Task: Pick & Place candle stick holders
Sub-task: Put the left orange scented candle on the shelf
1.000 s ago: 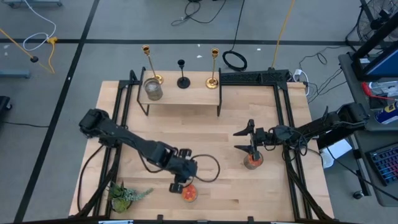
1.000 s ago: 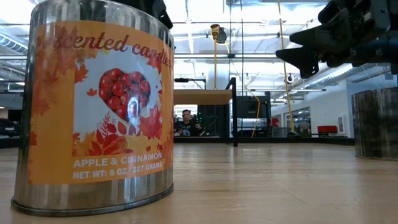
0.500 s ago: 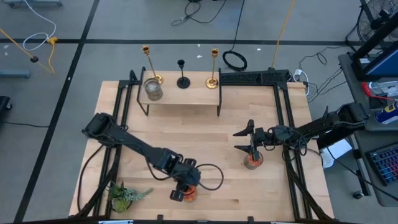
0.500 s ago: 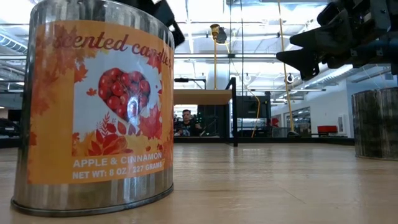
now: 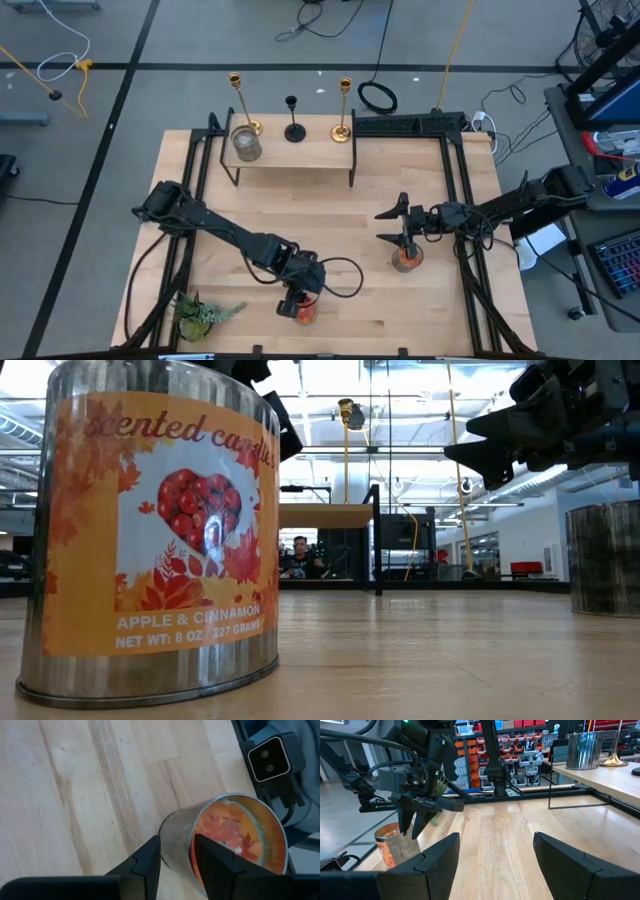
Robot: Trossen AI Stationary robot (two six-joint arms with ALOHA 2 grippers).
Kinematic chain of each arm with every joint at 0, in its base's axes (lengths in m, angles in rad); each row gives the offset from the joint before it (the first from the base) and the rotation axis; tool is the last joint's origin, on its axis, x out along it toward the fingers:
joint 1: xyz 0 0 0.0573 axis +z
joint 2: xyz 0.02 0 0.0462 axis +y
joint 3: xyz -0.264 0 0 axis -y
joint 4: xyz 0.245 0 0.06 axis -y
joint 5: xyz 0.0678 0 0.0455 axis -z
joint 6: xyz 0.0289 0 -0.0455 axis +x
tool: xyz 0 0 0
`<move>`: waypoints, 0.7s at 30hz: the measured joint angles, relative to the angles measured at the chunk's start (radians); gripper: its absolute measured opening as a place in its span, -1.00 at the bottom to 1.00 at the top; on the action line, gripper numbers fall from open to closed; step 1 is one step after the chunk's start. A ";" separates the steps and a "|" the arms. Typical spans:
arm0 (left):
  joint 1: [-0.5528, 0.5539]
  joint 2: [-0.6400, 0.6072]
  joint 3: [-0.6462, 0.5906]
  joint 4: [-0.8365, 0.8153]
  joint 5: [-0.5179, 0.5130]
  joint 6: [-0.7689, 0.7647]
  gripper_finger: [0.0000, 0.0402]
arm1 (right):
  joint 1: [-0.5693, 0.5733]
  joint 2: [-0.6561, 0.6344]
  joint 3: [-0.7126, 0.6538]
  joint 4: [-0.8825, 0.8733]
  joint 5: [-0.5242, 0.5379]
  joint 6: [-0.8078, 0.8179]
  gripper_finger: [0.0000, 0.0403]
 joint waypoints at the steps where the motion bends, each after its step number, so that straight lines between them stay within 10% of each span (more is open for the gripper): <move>1: 0.001 0.000 0.000 -0.004 -0.001 0.001 -0.40 | 0.000 0.000 0.000 0.000 0.000 0.000 0.26; 11: 0.006 0.000 0.000 -0.060 -0.014 0.018 -0.94 | 0.000 0.000 0.000 -0.025 0.000 0.000 0.26; 21: 0.030 -0.043 0.000 -0.104 -0.151 0.086 -0.96 | 0.000 0.000 0.000 -0.021 0.000 0.000 0.26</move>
